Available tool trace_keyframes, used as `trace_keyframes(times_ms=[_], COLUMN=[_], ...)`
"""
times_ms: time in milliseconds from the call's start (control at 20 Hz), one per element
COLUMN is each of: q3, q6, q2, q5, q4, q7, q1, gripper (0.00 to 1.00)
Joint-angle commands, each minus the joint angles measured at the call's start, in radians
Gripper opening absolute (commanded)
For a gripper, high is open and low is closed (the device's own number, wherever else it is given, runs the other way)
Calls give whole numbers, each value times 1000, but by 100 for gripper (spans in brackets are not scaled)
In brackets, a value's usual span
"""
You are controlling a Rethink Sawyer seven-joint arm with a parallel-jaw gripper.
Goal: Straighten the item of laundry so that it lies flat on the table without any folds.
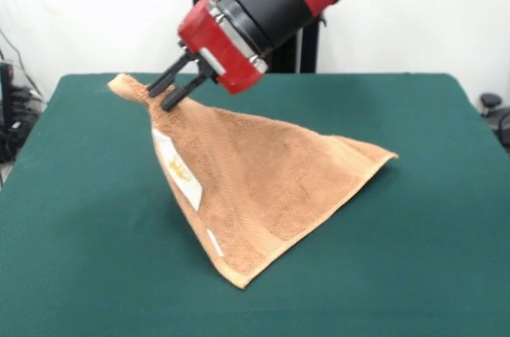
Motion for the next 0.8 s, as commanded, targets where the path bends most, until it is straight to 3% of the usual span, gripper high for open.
trace_keyframes(times_ms=[50,450,800], q3=[79,25,47], q6=[-130,-213,-229], q2=[110,294,318], q5=[-34,44,103], q4=[73,-19,-35], q7=[119,251,232], q1=[-35,-8,-27], gripper=[0,0,0])
